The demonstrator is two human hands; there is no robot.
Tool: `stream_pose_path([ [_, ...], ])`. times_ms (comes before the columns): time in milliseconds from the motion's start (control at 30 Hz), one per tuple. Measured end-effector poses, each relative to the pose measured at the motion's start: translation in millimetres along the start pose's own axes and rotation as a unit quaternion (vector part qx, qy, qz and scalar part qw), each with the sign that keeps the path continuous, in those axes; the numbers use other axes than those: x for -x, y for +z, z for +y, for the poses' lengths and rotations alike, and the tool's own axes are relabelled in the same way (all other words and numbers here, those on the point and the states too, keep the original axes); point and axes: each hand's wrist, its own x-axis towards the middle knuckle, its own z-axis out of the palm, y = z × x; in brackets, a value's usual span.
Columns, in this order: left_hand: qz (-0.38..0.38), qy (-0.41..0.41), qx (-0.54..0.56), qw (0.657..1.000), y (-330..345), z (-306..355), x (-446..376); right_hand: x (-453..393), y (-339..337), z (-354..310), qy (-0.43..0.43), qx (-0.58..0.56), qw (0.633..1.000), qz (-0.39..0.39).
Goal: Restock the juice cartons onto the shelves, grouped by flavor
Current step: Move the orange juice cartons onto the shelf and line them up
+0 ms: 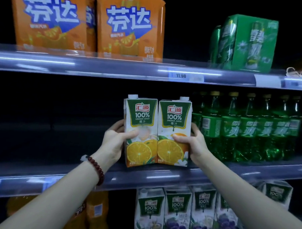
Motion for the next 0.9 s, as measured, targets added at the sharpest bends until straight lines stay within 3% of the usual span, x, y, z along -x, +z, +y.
stream_pose_path([
  [300, 0.008, -0.014, -0.004, 1.000, -6, -13, -19, -20, -6, 15, 0.019, -0.021, 0.999, -0.035],
  [667, -0.073, -0.060, -0.040, 0.995, -21, -14, -22, -22, -14, 25, 0.074, -0.020, 0.993, -0.091],
  [900, -0.075, -0.049, -0.042, 0.995, -22, -15, -16, -18, -15, 24, 0.081, -0.022, 0.991, -0.102],
])
